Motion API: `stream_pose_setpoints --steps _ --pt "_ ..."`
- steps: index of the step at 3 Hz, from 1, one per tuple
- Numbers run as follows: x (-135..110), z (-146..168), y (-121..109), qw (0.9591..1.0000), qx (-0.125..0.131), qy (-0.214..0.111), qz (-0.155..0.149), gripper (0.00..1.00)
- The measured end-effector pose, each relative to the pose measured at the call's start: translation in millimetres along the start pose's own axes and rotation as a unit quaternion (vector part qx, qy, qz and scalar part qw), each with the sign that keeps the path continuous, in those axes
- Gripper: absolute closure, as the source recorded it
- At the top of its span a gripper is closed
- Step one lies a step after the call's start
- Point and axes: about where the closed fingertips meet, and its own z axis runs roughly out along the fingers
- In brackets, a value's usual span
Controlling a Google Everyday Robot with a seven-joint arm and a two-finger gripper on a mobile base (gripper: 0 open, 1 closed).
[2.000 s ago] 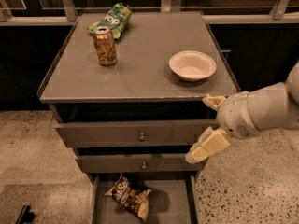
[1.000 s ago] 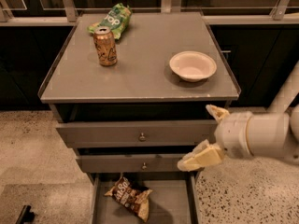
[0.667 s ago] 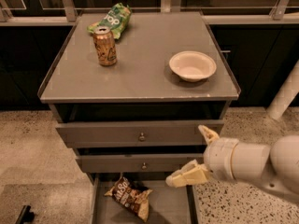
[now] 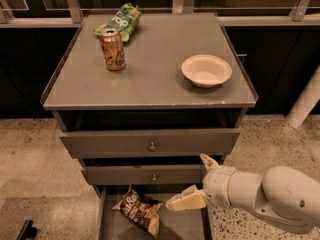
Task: Pick brown chip bag from bottom drawer and place on counter
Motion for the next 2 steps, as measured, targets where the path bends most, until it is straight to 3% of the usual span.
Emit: stream_pose_setpoints --steps 2 --pt "3.9 3.9 5.8 1.0 -0.008 0.005 0.0 0.0"
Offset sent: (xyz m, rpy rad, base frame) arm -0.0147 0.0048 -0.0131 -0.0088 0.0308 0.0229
